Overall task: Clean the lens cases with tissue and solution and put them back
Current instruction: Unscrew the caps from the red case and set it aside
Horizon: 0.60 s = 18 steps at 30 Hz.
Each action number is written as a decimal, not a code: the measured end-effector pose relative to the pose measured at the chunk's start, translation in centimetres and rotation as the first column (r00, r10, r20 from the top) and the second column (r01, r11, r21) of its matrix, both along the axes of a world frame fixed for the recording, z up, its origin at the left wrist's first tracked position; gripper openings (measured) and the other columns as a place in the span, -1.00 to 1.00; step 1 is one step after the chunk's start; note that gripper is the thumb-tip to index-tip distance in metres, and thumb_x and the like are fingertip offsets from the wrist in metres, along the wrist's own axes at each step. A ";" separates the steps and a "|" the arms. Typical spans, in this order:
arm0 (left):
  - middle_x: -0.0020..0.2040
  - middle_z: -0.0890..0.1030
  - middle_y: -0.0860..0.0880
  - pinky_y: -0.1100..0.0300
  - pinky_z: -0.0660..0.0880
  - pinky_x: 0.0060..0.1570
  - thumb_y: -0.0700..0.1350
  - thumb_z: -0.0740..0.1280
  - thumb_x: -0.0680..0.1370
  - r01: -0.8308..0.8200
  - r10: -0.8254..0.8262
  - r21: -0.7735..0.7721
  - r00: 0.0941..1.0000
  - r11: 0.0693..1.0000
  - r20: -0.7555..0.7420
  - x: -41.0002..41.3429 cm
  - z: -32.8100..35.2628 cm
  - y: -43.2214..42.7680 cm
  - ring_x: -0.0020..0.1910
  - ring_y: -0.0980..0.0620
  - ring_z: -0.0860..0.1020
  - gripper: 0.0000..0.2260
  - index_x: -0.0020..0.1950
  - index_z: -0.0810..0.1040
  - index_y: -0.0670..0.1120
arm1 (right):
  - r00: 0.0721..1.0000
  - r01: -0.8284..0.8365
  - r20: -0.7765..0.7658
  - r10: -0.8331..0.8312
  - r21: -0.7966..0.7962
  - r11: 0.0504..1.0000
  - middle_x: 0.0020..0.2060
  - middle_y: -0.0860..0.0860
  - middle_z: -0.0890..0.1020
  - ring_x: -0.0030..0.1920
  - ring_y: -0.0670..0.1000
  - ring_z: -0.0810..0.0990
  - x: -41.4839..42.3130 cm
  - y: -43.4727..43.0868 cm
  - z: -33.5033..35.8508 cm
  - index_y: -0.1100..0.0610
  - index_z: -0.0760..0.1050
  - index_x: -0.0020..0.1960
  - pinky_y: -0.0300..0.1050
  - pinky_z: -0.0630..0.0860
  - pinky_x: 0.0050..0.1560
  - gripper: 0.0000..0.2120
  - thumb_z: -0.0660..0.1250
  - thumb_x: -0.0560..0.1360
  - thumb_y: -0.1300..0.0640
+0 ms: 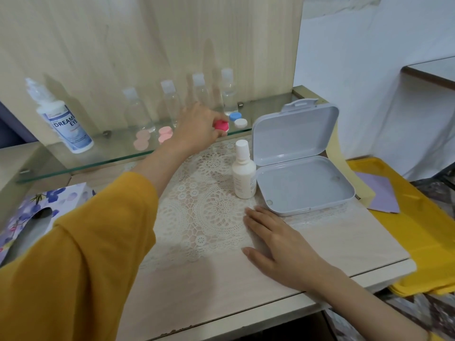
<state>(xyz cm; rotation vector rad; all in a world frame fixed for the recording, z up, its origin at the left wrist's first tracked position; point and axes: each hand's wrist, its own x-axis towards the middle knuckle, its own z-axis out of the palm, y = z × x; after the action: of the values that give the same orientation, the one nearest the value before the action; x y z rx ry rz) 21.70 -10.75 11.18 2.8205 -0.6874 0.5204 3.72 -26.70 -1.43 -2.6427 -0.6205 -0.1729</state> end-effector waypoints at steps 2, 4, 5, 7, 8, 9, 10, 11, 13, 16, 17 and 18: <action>0.03 0.60 -0.07 0.07 0.29 0.09 -0.03 0.37 0.48 -0.011 0.011 -0.035 1.000 0.999 -0.007 -0.2 0.1 0.2 0.11 -0.09 0.41 -0.69 0.22 0.54 0.04 | 1.000 -0.004 0.008 0.004 0.007 1.000 0.35 0.04 0.41 0.40 0.04 0.29 0.0 0.0 0.0 0.19 0.40 0.33 -0.08 0.02 0.36 -0.40 0.09 0.46 -0.18; 0.04 0.59 -0.07 0.05 0.29 0.11 -0.03 0.37 0.48 -0.019 0.017 -0.066 1.000 0.998 -0.026 -0.7 0.5 0.5 0.11 -0.10 0.40 -0.68 0.23 0.53 0.05 | 1.000 -0.013 0.008 0.013 0.028 1.000 0.42 0.00 0.31 0.45 -0.02 0.17 0.1 0.0 0.0 0.16 0.31 0.39 -0.24 -0.12 0.36 -0.34 0.02 0.45 -0.23; 0.04 0.59 -0.07 0.06 0.29 0.11 -0.02 0.37 0.47 -0.019 0.017 -0.070 0.999 0.997 -0.029 -1.0 0.7 0.8 0.10 -0.09 0.40 -0.67 0.23 0.52 0.05 | 1.000 -0.018 0.011 0.018 0.029 0.999 0.43 -0.02 0.26 0.46 -0.05 0.11 0.1 -0.1 0.0 0.15 0.28 0.42 -0.31 -0.16 0.34 -0.31 -0.02 0.44 -0.25; 0.02 0.59 -0.03 0.13 0.27 0.04 -0.02 0.37 0.47 -0.008 0.007 -0.087 1.000 0.996 -0.020 -2.1 1.2 1.4 0.06 -0.05 0.40 -0.67 0.24 0.52 0.04 | 1.000 -0.020 0.013 0.020 0.024 1.000 0.45 -0.05 0.22 0.47 -0.08 0.07 0.1 -0.1 0.1 0.13 0.24 0.44 -0.38 -0.19 0.31 -0.27 -0.07 0.41 -0.28; -0.01 0.58 0.01 0.17 0.25 0.01 -0.02 0.37 0.47 -0.001 -0.001 -0.106 1.000 0.994 -0.015 -2.9 1.4 1.8 0.03 -0.01 0.39 -0.66 0.24 0.52 0.04 | 1.000 -0.019 0.014 0.019 0.021 1.000 0.45 -0.06 0.21 0.47 -0.09 0.06 0.1 0.0 0.2 0.12 0.23 0.44 -0.41 -0.19 0.30 -0.26 -0.08 0.41 -0.29; -0.05 0.54 0.05 0.19 0.23 -0.02 -0.01 0.37 0.47 0.005 -0.007 -0.125 1.000 0.992 -0.014 -3.8 1.6 2.1 0.01 0.03 0.36 -0.66 0.25 0.52 0.03 | 1.000 -0.019 0.013 0.019 0.016 1.000 0.46 -0.06 0.20 0.47 -0.09 0.05 0.1 0.1 0.3 0.11 0.22 0.44 -0.42 -0.18 0.29 -0.26 -0.07 0.41 -0.29; -0.09 0.50 0.06 0.20 0.21 -0.02 -0.01 0.38 0.47 0.012 -0.014 -0.143 1.000 0.990 -0.013 -4.7 1.6 2.5 0.00 0.05 0.34 -0.65 0.25 0.52 0.03 | 1.000 -0.017 0.008 0.017 0.013 1.000 0.46 -0.07 0.19 0.47 -0.10 0.05 0.0 0.1 0.4 0.11 0.21 0.45 -0.43 -0.17 0.30 -0.29 -0.04 0.43 -0.29; -0.10 0.47 0.06 0.20 0.21 -0.02 0.00 0.38 0.46 0.021 -0.024 -0.158 1.000 0.987 -0.012 -5.8 1.4 2.8 -0.02 0.06 0.33 -0.65 0.24 0.52 0.03 | 1.000 -0.014 -0.001 0.014 0.014 1.000 0.46 -0.08 0.18 0.47 -0.11 0.04 0.0 0.1 0.5 0.10 0.21 0.45 -0.42 -0.15 0.30 -0.31 0.00 0.44 -0.26; -0.11 0.46 0.06 0.20 0.20 -0.05 0.01 0.39 0.44 0.041 -0.045 -0.175 0.999 0.984 -0.018 -8.0 0.6 3.6 -0.05 0.08 0.31 -0.65 0.22 0.53 0.03 | 1.000 -0.008 -0.007 0.008 0.030 1.000 0.45 -0.09 0.20 0.46 -0.12 0.06 -0.1 0.2 0.6 0.09 0.22 0.44 -0.39 -0.09 0.32 -0.34 0.06 0.44 -0.22; -0.10 0.58 0.00 0.13 0.26 -0.05 0.02 0.41 0.42 0.109 -0.110 -0.168 0.994 0.980 0.002 -11.3 -1.8 5.0 -0.09 0.01 0.38 -0.68 0.16 0.58 0.00 | 1.000 0.010 -0.024 -0.008 0.063 0.998 0.44 -0.10 0.22 0.45 -0.13 0.09 -0.2 0.2 0.9 0.09 0.26 0.43 -0.35 -0.02 0.34 -0.42 0.19 0.50 -0.17; -0.10 0.60 -0.03 0.07 0.32 -0.04 0.04 0.40 0.41 0.125 -0.126 -0.151 0.992 0.981 0.002 -12.2 -2.9 5.6 -0.10 -0.03 0.43 -0.69 0.13 0.60 -0.01 | 1.000 0.016 -0.026 -0.014 0.075 0.997 0.44 -0.09 0.24 0.45 -0.13 0.11 -0.2 0.3 1.1 0.09 0.27 0.42 -0.33 0.00 0.35 -0.44 0.23 0.51 -0.14; -0.12 0.62 -0.04 0.02 0.37 -0.06 0.05 0.38 0.40 0.133 -0.134 -0.134 0.991 0.982 0.000 -13.0 -3.9 6.2 -0.12 -0.05 0.47 -0.68 0.10 0.61 -0.02 | 1.000 0.019 -0.024 -0.017 0.090 0.996 0.42 -0.08 0.27 0.43 -0.12 0.14 -0.2 0.4 1.3 0.10 0.29 0.41 -0.32 0.03 0.35 -0.45 0.25 0.50 -0.11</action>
<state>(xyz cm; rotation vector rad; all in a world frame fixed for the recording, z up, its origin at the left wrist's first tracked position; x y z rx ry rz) 8.67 -4.56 7.32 2.6295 -0.8018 0.5096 3.53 -26.32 -0.16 -2.5600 -0.5674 -0.1713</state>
